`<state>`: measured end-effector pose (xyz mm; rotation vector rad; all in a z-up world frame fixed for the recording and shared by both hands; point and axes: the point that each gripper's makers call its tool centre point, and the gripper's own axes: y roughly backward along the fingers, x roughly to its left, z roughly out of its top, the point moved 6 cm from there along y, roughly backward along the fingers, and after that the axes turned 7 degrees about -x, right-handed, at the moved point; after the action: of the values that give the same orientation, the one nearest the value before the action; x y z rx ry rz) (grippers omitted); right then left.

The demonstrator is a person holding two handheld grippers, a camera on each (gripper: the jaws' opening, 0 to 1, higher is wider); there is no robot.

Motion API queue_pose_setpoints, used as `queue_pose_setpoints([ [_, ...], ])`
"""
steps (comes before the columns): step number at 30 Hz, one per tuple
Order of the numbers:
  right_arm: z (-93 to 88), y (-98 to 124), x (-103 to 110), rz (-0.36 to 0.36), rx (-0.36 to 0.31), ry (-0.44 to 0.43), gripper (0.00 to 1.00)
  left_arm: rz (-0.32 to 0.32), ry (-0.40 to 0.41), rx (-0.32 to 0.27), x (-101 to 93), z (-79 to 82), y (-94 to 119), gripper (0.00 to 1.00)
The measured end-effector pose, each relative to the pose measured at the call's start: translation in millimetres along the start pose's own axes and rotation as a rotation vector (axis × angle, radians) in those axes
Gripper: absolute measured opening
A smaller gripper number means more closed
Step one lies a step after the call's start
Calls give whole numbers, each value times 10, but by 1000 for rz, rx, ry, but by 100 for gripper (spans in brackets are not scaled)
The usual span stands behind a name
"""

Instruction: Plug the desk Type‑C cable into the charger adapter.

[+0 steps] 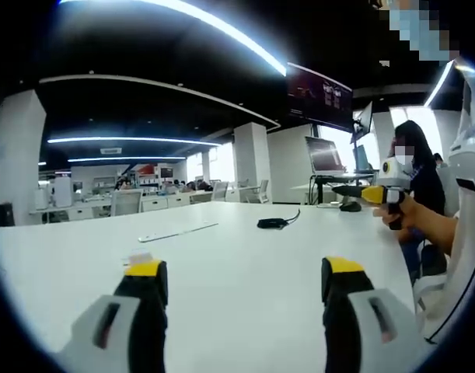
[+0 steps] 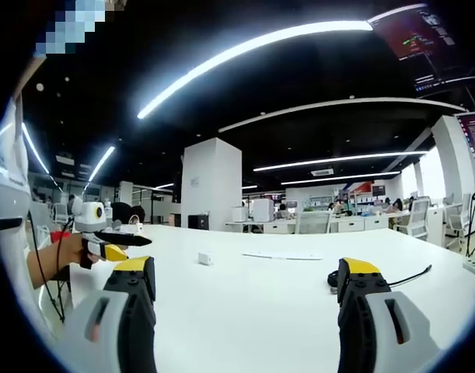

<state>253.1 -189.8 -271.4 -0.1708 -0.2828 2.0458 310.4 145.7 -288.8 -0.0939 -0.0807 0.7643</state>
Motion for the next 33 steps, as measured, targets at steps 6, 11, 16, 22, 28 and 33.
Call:
queue_pose_setpoints([
  [6,0,-8,-4,0,4,-3,100,-3,4,2,12,-1,-14,82],
  [11,-11,-5,-20,-4,8,-7,100,-4,9,14,15,-23,-24,82],
  [16,-30,-1,-29,-7,13,-7,100,-6,10,23,20,-40,-26,82],
  [22,-52,-2,-23,0,29,-12,100,-8,12,33,17,-59,-29,82],
  [28,-82,-5,-4,12,48,-8,100,-10,14,38,15,-71,-30,82],
  [33,-92,-1,-2,14,50,-24,99,-11,16,43,12,-82,-28,82],
])
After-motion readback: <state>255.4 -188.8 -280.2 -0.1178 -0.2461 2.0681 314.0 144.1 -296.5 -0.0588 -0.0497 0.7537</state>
